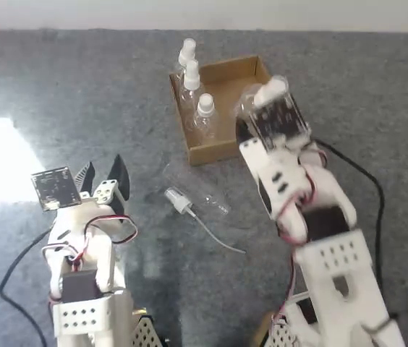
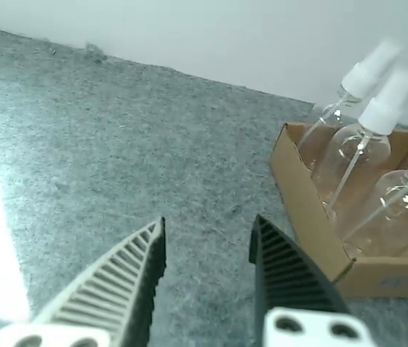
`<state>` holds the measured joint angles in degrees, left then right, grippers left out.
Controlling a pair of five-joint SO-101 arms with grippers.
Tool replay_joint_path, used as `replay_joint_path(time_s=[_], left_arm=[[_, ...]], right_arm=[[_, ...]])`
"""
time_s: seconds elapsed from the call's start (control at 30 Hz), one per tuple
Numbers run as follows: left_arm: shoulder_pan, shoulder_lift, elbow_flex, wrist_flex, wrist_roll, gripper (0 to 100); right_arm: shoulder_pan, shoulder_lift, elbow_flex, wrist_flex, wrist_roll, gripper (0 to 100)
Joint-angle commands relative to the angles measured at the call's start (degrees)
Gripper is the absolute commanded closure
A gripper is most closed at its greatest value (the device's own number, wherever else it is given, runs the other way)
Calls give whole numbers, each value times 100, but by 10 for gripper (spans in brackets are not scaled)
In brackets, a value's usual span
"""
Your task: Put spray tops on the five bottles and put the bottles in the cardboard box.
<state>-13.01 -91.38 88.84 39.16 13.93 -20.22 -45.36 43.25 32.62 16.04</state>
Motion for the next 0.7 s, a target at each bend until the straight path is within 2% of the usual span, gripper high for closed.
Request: replay_joint_path(time_s=[0.0, 0.37, 0.67], left_arm=[[-18, -53, -66, -237, 44, 819], [-18, -53, -66, -237, 44, 819], [-18, -53, -66, -229, 44, 819]], right_arm=[[110, 831, -826, -312, 123, 929], [119, 3248, -2743, -312, 97, 929], [391, 5218, -4466, -321, 88, 929]])
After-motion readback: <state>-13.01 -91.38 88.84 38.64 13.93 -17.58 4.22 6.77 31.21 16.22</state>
